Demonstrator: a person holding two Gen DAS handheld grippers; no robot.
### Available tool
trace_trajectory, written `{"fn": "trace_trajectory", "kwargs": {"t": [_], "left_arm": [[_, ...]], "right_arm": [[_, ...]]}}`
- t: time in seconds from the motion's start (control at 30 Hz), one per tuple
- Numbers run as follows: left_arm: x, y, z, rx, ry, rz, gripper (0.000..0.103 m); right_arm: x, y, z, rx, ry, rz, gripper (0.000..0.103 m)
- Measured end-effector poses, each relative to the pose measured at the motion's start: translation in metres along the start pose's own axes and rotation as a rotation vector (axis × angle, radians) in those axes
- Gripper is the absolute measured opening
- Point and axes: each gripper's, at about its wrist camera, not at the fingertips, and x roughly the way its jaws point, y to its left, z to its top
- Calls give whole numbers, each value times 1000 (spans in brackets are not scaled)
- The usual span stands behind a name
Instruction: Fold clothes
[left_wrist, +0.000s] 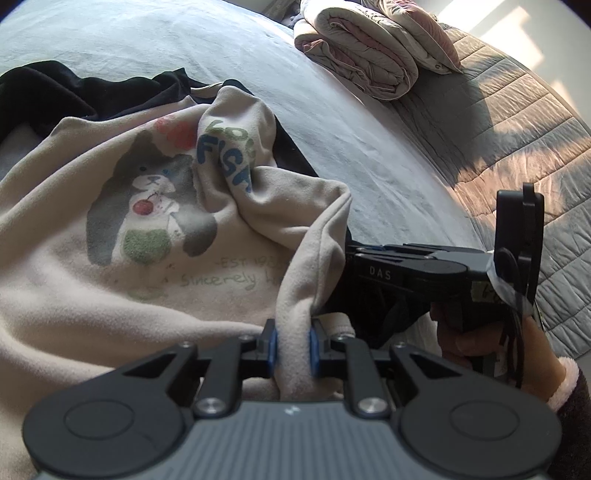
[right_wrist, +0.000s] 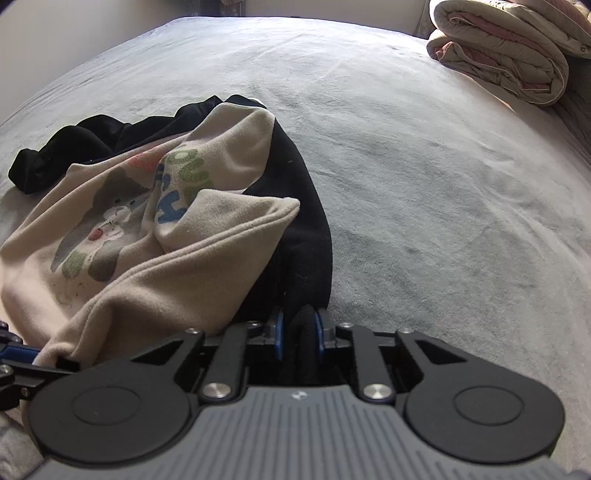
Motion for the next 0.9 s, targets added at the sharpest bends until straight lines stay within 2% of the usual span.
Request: {"fn": "trace_trajectory", "kwargs": {"t": [0.1, 0.4, 0.7, 0.87, 0.9], "left_arm": [[1, 0, 0, 11, -3, -22, 17], [17, -21, 7, 45, 5, -81, 17], [45, -57, 9, 126, 26, -190, 16], [58, -64, 5, 134, 62, -181, 17], [59, -64, 5, 132, 68, -182, 20]], "right_arm": [[1, -8, 9, 1, -12, -37, 14], [19, -56, 52, 31, -62, -254, 14], [31, -100, 94, 159, -128, -282, 13], [34, -99, 104, 160, -130, -258, 14], [34, -98, 104, 158, -129, -252, 16]]}}
